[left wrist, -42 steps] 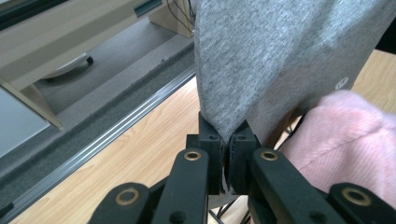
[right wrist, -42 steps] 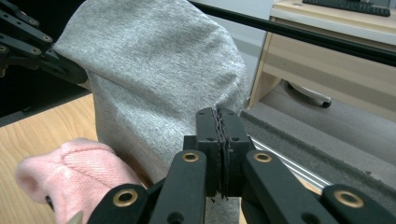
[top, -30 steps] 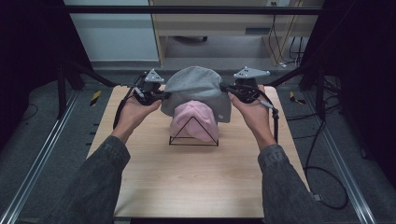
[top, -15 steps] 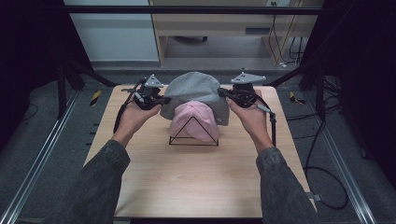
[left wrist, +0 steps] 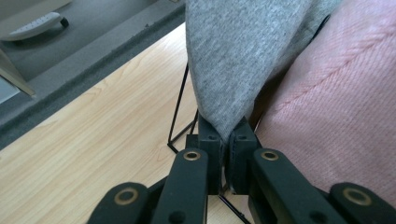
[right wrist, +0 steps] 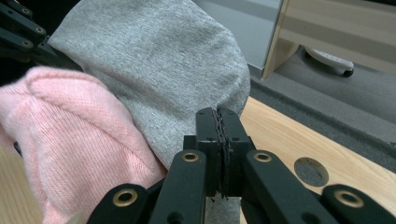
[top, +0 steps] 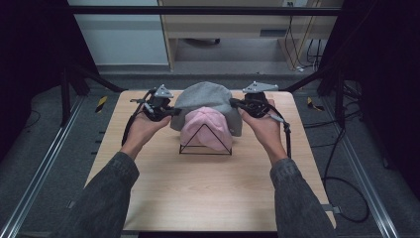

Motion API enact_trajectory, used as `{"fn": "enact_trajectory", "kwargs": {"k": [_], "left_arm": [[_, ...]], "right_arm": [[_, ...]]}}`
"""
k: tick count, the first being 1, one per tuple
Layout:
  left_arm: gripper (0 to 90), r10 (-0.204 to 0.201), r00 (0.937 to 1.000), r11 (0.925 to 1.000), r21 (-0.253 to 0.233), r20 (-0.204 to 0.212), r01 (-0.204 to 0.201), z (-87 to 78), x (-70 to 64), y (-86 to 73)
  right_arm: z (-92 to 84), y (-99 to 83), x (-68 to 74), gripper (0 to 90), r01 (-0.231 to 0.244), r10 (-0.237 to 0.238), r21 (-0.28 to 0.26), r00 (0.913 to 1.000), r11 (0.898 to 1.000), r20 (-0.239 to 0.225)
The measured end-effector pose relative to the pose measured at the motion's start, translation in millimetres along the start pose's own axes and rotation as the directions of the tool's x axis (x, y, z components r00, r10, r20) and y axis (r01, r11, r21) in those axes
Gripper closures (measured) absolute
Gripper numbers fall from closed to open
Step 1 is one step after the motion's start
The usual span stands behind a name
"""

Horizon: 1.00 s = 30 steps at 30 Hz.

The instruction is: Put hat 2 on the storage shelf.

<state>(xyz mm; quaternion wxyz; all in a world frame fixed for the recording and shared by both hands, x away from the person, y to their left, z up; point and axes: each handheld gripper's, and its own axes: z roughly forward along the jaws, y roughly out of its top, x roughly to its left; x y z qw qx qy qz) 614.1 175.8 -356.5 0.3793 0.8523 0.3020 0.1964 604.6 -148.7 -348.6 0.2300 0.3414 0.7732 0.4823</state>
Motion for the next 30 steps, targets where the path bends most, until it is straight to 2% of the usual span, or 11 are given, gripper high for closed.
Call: {"fn": "enact_trajectory", "kwargs": {"k": [19, 30], "left_arm": [[86.4, -0.034, 0.9992, 0.9975, 0.063, 0.019, 0.033, 18.9, 1.9, -20.6], [85.9, -0.044, 0.9985, 0.9954, 0.087, 0.032, 0.041, 23.7, 0.6, -31.8]], "right_arm": [[19.3, -20.1, -3.6, 88.5, -0.023, 0.024, 0.081, 0.9997, 0.996, -0.006], [23.8, -28.4, 0.7, 88.2, -0.024, 0.026, 0.100, 0.9994, 0.995, -0.022]]}}
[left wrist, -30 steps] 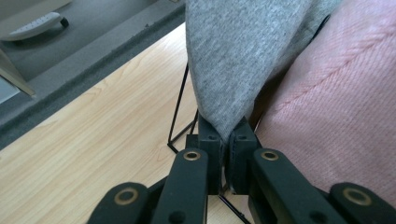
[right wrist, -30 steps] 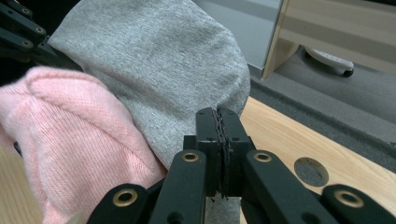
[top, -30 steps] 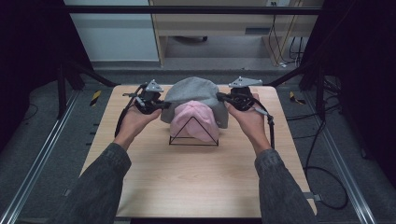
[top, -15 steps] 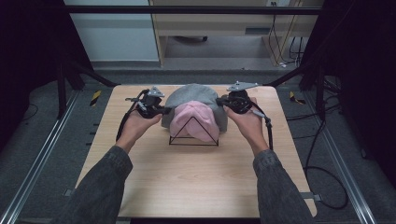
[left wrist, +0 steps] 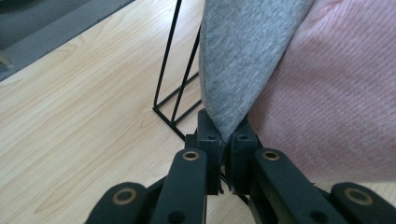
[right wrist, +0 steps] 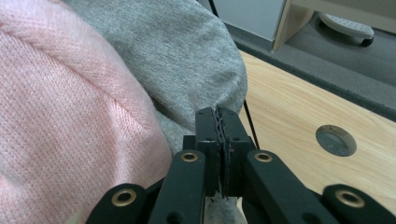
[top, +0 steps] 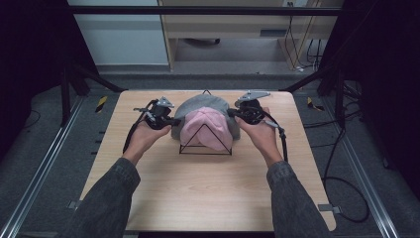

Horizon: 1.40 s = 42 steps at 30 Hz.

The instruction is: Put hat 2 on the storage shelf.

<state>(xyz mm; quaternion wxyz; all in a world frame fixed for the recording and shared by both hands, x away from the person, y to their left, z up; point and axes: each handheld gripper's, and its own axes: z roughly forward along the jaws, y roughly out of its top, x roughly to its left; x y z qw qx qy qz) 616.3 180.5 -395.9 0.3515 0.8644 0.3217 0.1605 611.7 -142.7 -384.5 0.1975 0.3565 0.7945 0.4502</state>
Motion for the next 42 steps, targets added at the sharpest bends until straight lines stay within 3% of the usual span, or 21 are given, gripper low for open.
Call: {"fn": "enact_trajectory", "kwargs": {"k": [8, 10, 14, 16, 17, 18, 20, 21, 25, 28, 33, 37, 42], "left_arm": [[76.9, -0.021, 0.9997, 0.9997, -0.010, -0.012, 0.021, 2.2, 0.4, -3.9], [70.1, -0.036, 0.9990, 0.9992, -0.020, -0.028, 0.035, 1.1, 1.4, -5.8], [65.0, -0.057, 0.9980, 0.9977, -0.038, -0.026, 0.056, -4.2, 2.5, -8.9], [63.1, -0.059, 0.9978, 0.9973, -0.045, -0.031, 0.058, -8.2, 1.8, -9.1], [57.7, -0.057, 0.9977, 0.9973, -0.048, -0.036, 0.055, -10.5, 1.4, -8.9], [57.7, -0.056, 0.9974, 0.9973, -0.050, -0.045, 0.054, -13.2, 0.6, -8.5], [46.8, -0.060, 0.9963, 0.9966, -0.059, -0.060, 0.057, -19.1, -1.2, -8.0], [41.4, -0.054, 0.9947, 0.9968, -0.064, -0.087, 0.049, -25.7, -2.2, -8.0], [23.0, -0.055, 0.9928, 0.9965, -0.069, -0.107, 0.048, -36.4, -6.2, -11.2], [16.2, -0.055, 0.9922, 0.9969, -0.063, -0.112, 0.048, -45.5, -13.3, -18.7], [11.8, -0.032, 0.9955, 0.9992, -0.029, -0.090, 0.029, -50.4, -27.8, -39.5], [9.2, -0.020, 0.9973, 0.9998, -0.003, -0.071, 0.020, -49.2, -38.2, -59.3], [7.6, -0.015, 0.9985, 0.9994, 0.029, -0.052, 0.017, -45.6, -48.4, -81.0]], "right_arm": [[0.6, -4.4, 0.6, 84.1, -0.014, 0.014, 0.011, 0.9998, 1.000, -0.011], [-0.8, -5.3, 0.3, 78.5, -0.020, 0.020, 0.007, 0.9998, 1.000, -0.010], [-8.3, -5.6, 0.9, 62.4, -0.034, 0.034, -0.011, 0.9994, 0.999, 0.010], [-10.7, -5.4, 0.9, 59.2, -0.040, 0.040, -0.017, 0.9991, 0.999, 0.016], [-15.5, -4.6, 0.6, 52.4, -0.046, 0.047, -0.018, 0.9983, 0.999, 0.034], [-15.5, -4.6, 0.6, 52.4, -0.046, 0.047, -0.018, 0.9983, 0.999, 0.034], [-26.0, -3.8, 0.5, 43.1, -0.051, 0.053, -0.040, 0.9967, 0.998, 0.061], [-30.2, -3.7, 1.4, 40.8, -0.055, 0.058, -0.046, 0.9956, 0.997, 0.073], [-43.2, -6.7, 3.2, 34.8, -0.046, 0.052, -0.064, 0.9947, 0.997, 0.089], [-58.3, -17.9, 6.4, 26.9, -0.048, 0.055, -0.059, 0.9910, 0.997, 0.122], [-70.1, -37.7, 9.8, 20.6, -0.060, 0.066, -0.049, 0.9888, 0.997, 0.134], [-75.1, -64.0, 15.0, 16.8, -0.073, 0.073, -0.005, 0.9883, 0.997, 0.134], [-74.8, -82.2, 21.2, 15.4, -0.070, 0.066, 0.024, 0.9888, 0.997, 0.134]]}}
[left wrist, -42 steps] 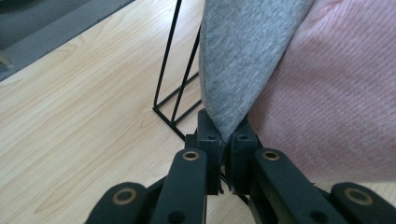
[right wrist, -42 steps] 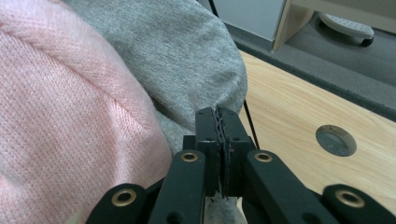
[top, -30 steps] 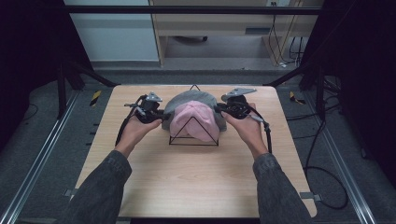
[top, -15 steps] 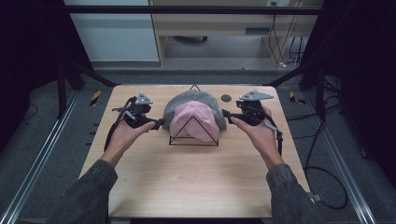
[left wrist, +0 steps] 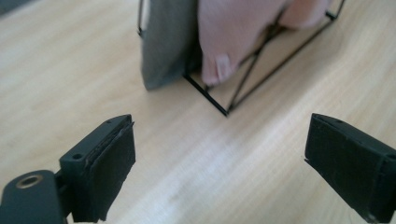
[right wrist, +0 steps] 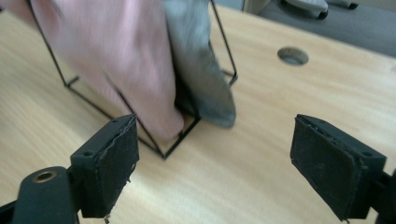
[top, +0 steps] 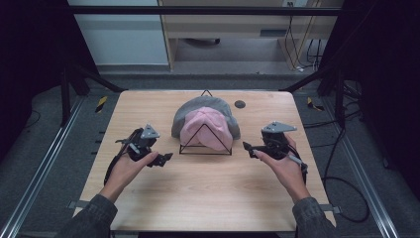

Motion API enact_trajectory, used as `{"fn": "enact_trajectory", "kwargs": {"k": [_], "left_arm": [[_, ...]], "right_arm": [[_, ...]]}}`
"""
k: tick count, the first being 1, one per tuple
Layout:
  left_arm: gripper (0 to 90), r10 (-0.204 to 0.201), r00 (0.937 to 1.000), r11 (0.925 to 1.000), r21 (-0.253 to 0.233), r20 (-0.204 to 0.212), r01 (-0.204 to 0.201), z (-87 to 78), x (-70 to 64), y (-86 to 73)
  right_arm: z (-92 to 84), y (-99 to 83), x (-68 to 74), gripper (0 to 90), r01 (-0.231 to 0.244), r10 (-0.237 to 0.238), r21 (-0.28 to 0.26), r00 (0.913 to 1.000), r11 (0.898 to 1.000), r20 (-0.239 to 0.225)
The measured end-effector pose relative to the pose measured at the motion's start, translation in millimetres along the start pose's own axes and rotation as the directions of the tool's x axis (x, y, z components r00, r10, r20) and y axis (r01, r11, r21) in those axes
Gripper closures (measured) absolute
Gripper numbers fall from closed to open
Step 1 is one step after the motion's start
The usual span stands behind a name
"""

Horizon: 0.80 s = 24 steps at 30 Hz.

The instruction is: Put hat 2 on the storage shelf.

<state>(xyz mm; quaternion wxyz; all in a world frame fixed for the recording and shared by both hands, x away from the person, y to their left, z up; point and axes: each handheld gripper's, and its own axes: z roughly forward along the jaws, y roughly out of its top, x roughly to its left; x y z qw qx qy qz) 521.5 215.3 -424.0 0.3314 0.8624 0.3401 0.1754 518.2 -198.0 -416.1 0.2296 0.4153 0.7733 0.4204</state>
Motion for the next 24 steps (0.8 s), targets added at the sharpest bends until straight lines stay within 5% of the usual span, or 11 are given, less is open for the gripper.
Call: {"fn": "enact_trajectory", "kwargs": {"k": [8, 15, 22, 24], "left_arm": [[7.3, -0.051, 0.9986, 0.9964, 0.069, 0.015, 0.050, 11.4, -1.4, -34.3], [6.7, -0.106, 0.9938, 0.9839, 0.149, 0.034, 0.099, 24.6, 4.4, -57.6], [4.7, -0.109, 0.9937, 0.9810, 0.164, 0.025, 0.103, 31.0, 8.8, -66.2], [4.6, -0.128, 0.9916, 0.9816, 0.145, 0.019, 0.124, 30.9, 11.0, -67.8]], "right_arm": [[9.5, -33.8, 5.4, 12.0, -0.013, 0.013, 0.092, 0.9999, 0.996, -0.009], [21.9, -63.7, 2.3, 10.3, -0.049, 0.048, 0.175, 0.9988, 0.983, 0.014], [31.3, -82.8, 1.0, 9.0, -0.067, 0.062, 0.246, 0.9977, 0.967, 0.027], [32.8, -86.0, 3.3, 7.6, -0.028, 0.019, 0.235, 0.9991, 0.972, 0.037]]}}
